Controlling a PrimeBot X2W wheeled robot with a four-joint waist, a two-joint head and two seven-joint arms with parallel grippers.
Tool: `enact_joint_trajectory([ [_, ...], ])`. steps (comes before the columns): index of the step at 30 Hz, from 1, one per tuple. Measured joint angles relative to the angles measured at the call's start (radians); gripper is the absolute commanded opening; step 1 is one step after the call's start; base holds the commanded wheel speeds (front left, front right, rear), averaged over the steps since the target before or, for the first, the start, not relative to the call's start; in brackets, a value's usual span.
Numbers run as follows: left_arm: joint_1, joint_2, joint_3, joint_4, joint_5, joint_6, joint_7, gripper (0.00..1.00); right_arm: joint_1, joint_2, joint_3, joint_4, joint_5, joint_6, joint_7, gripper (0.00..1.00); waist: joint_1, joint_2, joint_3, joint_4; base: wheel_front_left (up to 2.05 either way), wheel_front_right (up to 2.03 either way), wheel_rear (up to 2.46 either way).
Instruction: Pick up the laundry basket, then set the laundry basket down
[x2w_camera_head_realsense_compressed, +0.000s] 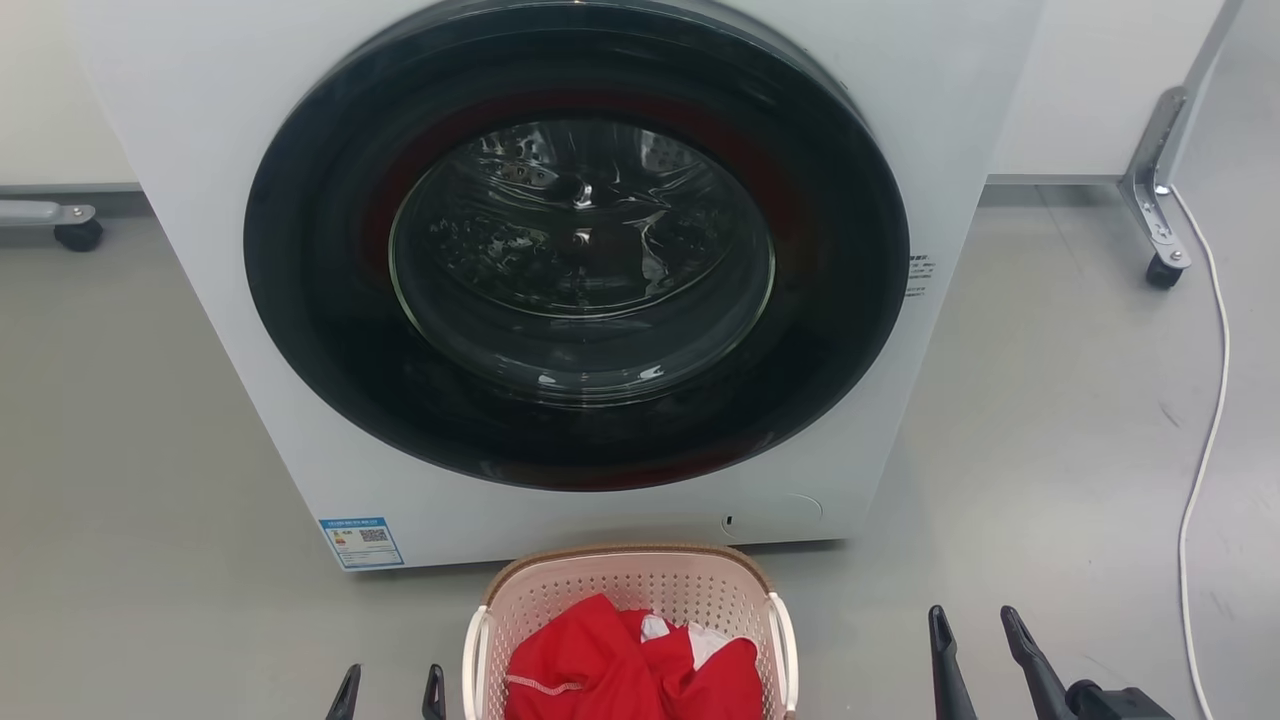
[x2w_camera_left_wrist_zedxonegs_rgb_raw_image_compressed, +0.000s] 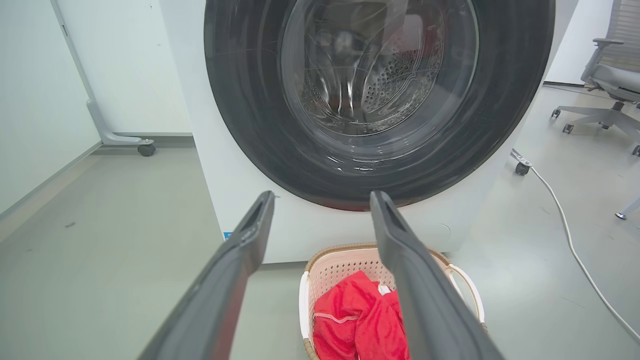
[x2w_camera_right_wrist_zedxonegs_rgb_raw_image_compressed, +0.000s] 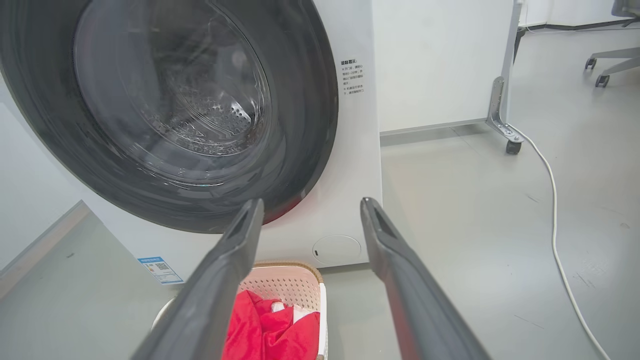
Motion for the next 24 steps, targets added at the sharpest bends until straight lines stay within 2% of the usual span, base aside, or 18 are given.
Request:
enact_joint_trajectory([
  [20, 0.009, -0.015, 0.035, -0.070, 0.035, 0.000, 0.000, 1.00, 0.034, 0.034, -0.047, -0.097, -0.086, 0.000, 0.000, 1.00, 0.0000, 0.0000, 0.009, -0.008, 0.00, 0.00, 0.00],
  [21, 0.010, -0.015, 0.035, -0.072, 0.036, 0.000, 0.000, 0.00, 0.034, 0.035, -0.048, -0.100, -0.089, 0.000, 0.000, 0.00, 0.0000, 0.0000, 0.010, -0.008, 0.00, 0.00, 0.00],
  [24, 0.016, -0.016, 0.031, -0.042, 0.035, -0.001, 0.002, 0.00, 0.043, 0.038, -0.044, -0.071, -0.087, 0.000, 0.002, 0.00, 0.0000, 0.0000, 0.010, -0.008, 0.00, 0.00, 0.00],
])
